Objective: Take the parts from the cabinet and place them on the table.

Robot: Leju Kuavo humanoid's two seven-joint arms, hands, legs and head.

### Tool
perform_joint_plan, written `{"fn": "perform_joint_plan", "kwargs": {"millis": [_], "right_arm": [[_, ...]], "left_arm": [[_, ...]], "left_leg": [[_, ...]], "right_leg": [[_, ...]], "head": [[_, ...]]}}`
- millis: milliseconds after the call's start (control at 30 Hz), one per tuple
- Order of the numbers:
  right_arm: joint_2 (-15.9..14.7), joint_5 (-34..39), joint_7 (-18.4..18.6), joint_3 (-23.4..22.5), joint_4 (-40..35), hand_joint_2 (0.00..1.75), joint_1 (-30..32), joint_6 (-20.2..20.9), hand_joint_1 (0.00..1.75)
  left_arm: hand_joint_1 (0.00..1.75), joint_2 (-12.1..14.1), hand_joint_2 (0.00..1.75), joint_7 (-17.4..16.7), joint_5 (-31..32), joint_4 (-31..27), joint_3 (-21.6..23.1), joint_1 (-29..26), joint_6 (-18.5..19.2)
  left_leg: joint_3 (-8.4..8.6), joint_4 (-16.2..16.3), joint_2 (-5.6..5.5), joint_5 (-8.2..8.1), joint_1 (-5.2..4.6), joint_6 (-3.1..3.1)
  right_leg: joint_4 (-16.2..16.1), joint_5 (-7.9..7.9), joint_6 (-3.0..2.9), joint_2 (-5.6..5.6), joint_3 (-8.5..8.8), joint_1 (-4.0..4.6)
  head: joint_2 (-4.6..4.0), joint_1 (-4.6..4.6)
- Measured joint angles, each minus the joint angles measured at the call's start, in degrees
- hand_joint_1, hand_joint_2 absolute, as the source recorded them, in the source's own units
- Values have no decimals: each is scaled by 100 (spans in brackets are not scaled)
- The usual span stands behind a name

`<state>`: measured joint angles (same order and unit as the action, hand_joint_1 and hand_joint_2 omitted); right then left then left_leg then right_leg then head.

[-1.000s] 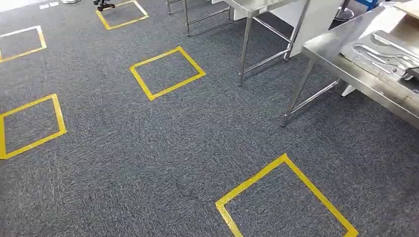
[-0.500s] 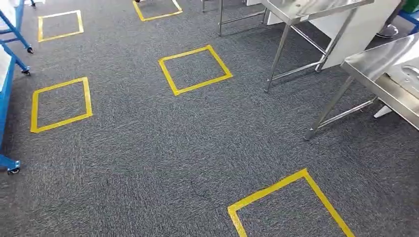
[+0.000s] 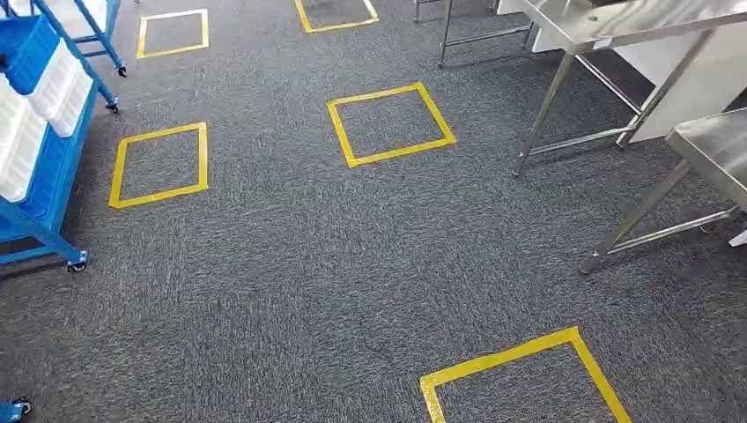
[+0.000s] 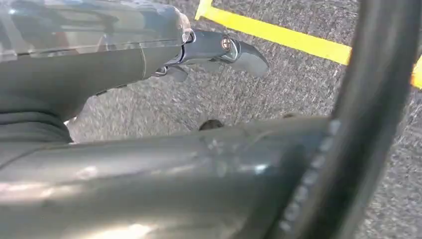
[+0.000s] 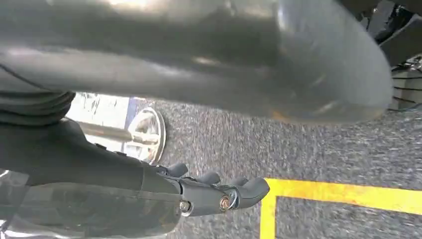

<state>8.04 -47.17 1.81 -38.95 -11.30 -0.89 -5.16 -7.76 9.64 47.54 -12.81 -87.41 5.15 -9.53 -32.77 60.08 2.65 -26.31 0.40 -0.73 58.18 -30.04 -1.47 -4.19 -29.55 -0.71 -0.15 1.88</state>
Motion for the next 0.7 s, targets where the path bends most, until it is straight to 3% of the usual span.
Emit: {"fn": "perform_joint_plan", "kwargs": {"millis": [33, 167, 200, 233, 267, 333, 367, 400, 433, 467, 500, 533, 567, 600, 667, 700], "right_arm": [[2, 0, 0, -2, 0, 0, 1, -2, 0], [17, 15, 2, -7, 0, 0, -57, -4, 0], [17, 15, 7, -9, 0, 0, -60, -15, 0], [17, 15, 7, -15, 0, 0, -42, -17, 0], [17, 17, 7, -20, 0, 0, -35, -20, 0], [17, 26, 7, -31, 0, 0, -29, -17, 0], [22, 33, 9, -37, 2, 0, -23, -17, 0], [22, 33, 9, -39, 2, 0, -18, -17, 0], [22, 33, 9, -42, 2, 0, -18, -20, 0], [22, 33, 9, -44, 2, 0, -17, -22, 0], [20, 33, 9, -44, 2, 0, -10, -22, 0], [20, 33, 11, -48, 2, 0, 0, -22, 0], [20, 33, 15, -57, 2, 0, -5, -24, 0], [20, 33, 15, -59, 2, 0, -22, -33, 0], [20, 33, 15, -72, 2, 0, -36, -35, 0], [24, 33, 15, -81, 2, 0, -41, -35, 0]], "left_arm": [[0, 2, 0, 11, 6, 0, 0, 18, 15], [0, 2, 0, 37, 42, 0, 2, -9, 22], [0, -4, 0, 39, 44, 2, 2, -12, 22], [0, -9, 0, 46, 44, 0, 2, -2, 22], [0, -9, 0, 50, 46, 0, 2, 5, 24], [0, -9, 0, 57, 50, 0, 4, 14, 37], [0, -9, 0, 59, 57, 0, 7, 12, 46], [0, -9, 0, 70, 63, 0, 9, 12, 48], [0, -9, 0, 72, 63, 0, 9, 10, 55], [0, -13, 0, 83, 66, 0, 9, 9, 68], [0, -22, 0, 94, 66, 0, 11, 9, 79], [0, -42, 0, 103, 68, 0, 13, 9, 90], [0, -55, 0, 116, 68, -2, 15, 19, 94], [0, -63, 0, 125, 70, -2, 17, 14, 94], [0, -85, 0, 129, 70, -4, 22, -12, 96], [0, -85, 0, 129, 72, -15, 24, -16, 96]], "left_leg": [[47, -143, 124, -77, -60, 30], [21, -204, -96, -32, -65, 163], [96, -262, -140, 18, -13, 206], [94, -279, -189, 38, -14, 245], [79, -279, -228, 45, -20, 260], [73, -277, -329, 40, -37, 278], [76, -273, -394, 38, -42, 280], [85, -266, -454, 35, -42, 278], [95, -259, -527, 29, -41, 271], [107, -245, -594, 19, -39, 257], [111, -226, -652, 7, -37, 238], [81, -201, -697, -5, -36, 216], [54, -159, -743, -28, -66, 174], [37, -170, -774, -16, -37, 140], [21, -213, -850, -6, -28, 64], [36, -168, -801, -35, -29, 53]], "right_leg": [[18, -31, 42, -39, 3, 42], [-35, -49, 157, -196, 78, 51], [23, -108, 197, -71, 88, 14], [254, -282, 204, 181, -27, 9], [674, -520, 203, 315, -241, 6], [1510, -833, 217, 388, -686, -4], [1713, -827, 221, 393, -822, -6], [1639, -683, 222, 394, -829, -7], [1328, -421, 217, 400, -721, -9], [849, -118, 204, 437, -518, -13], [341, 145, 179, 568, -303, -17], [124, 113, 144, 795, -216, -19], [79, 126, 149, 759, -231, -10], [88, 126, 134, 701, -241, 10], [46, 138, 62, 622, -206, 20], [-17, 175, 10, 546, -176, -27]], "head": [[0, 0], [0, -2], [0, 0], [0, -2], [0, -2], [0, -2], [0, -2], [0, -2], [0, -2], [0, -2], [0, -2], [0, -2], [0, 0], [0, 0], [0, -2], [0, 0]]}}
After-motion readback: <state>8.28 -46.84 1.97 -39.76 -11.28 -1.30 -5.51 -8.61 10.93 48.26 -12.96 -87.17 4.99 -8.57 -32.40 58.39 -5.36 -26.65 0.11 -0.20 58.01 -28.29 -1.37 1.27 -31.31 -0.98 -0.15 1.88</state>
